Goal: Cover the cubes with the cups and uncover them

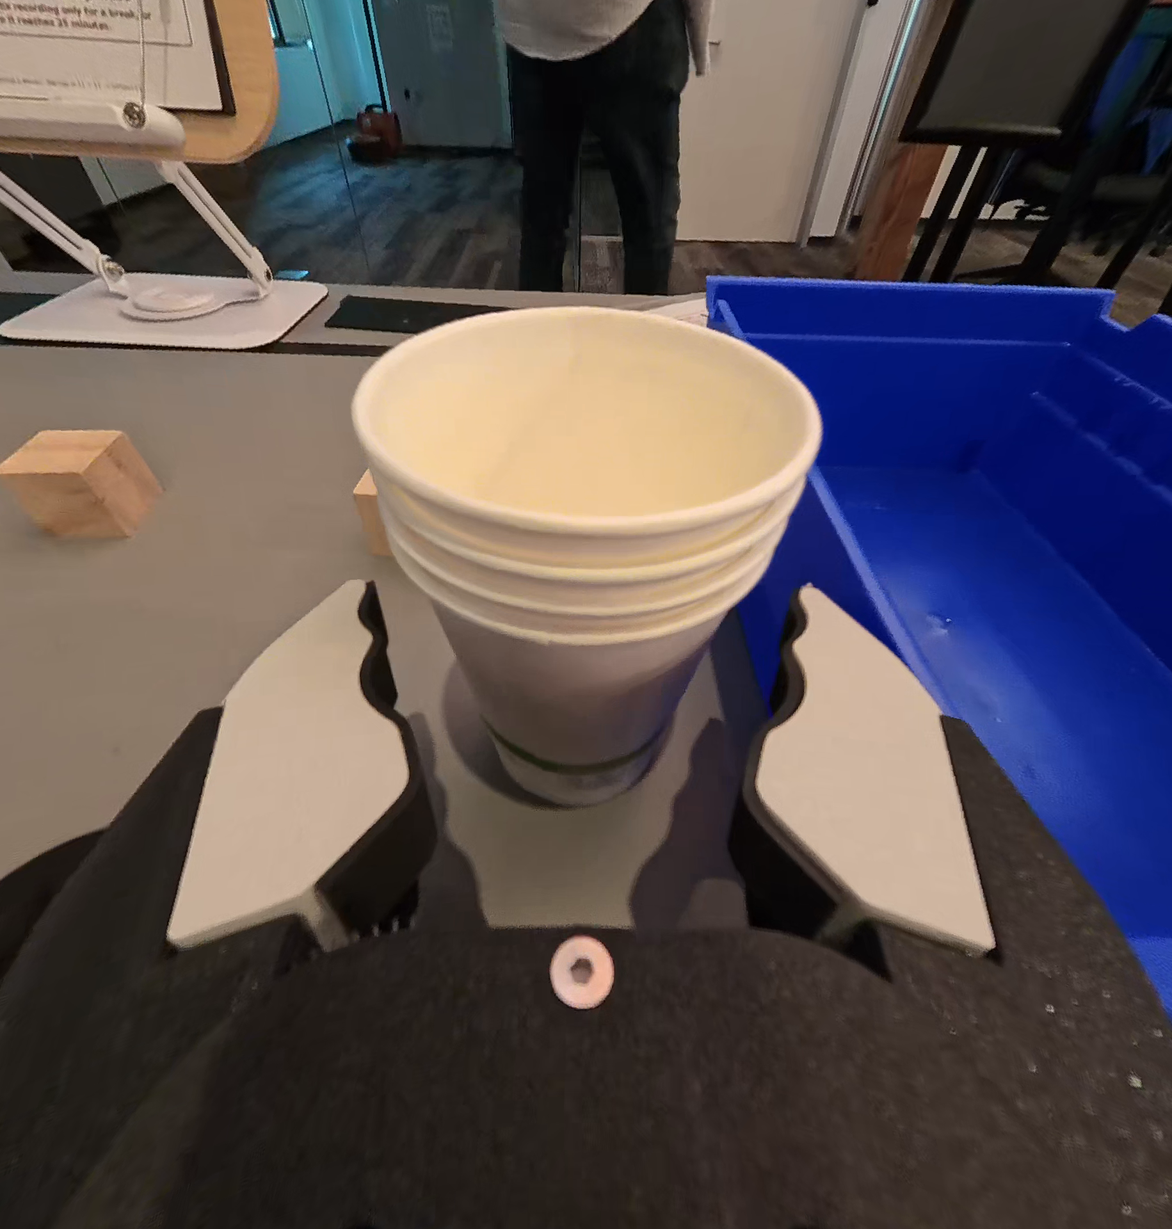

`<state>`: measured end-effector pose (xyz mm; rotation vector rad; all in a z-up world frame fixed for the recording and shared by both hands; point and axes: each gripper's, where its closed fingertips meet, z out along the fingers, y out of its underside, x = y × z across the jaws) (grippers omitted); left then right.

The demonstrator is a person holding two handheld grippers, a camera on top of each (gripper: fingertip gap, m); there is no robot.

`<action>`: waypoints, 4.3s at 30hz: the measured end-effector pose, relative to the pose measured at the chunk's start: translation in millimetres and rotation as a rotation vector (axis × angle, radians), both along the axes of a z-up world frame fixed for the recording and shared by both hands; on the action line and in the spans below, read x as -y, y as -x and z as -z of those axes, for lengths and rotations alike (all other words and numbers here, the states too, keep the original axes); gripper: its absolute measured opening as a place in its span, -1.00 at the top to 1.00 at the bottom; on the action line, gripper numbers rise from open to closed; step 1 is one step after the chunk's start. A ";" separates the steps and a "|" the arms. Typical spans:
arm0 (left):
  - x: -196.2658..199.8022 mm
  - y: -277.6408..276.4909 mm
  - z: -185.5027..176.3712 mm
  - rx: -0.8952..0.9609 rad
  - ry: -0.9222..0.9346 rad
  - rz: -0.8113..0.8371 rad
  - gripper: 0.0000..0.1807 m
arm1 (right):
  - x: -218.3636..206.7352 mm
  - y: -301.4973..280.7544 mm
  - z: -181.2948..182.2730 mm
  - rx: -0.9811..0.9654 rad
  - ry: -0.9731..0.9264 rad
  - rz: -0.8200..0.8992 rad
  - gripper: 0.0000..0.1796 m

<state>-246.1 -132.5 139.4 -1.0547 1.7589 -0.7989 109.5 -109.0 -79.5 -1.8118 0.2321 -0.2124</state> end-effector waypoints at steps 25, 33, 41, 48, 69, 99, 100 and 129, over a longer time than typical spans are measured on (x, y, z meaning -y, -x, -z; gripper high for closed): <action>2.9 10.7 -2.0 0.030 0.001 -0.050 0.17 | -18.2 38.8 -30.5 -0.063 -0.063 -0.239 -0.14; 0.7 7.7 -7.2 0.013 -0.012 -0.095 0.18 | -16.6 -40.4 -196.6 0.146 -0.206 -0.303 -0.14; -0.3 -0.1 -7.5 -0.006 -0.033 -0.157 0.19 | -88.3 -174.3 -81.4 -0.051 -0.009 -0.254 -0.14; 3.0 -7.4 -11.5 -0.027 -0.052 -0.183 0.19 | -119.1 -182.1 -27.1 -0.083 -0.013 -0.243 -0.16; 7.7 -10.2 0.0 -0.057 -0.051 -0.162 0.19 | -92.1 -177.3 32.6 -0.013 0.283 -0.257 -0.18; -30.0 56.1 62.8 0.062 0.218 -0.406 0.17 | -75.1 68.3 -21.6 0.711 0.776 -1.096 0.24; -29.4 59.1 64.6 0.061 0.223 -0.417 0.17 | -84.1 70.9 -6.1 0.710 0.822 -1.126 0.25; -28.0 84.5 62.2 0.148 0.261 -0.405 0.22 | 37.8 -148.5 -49.8 0.111 1.012 -0.280 0.49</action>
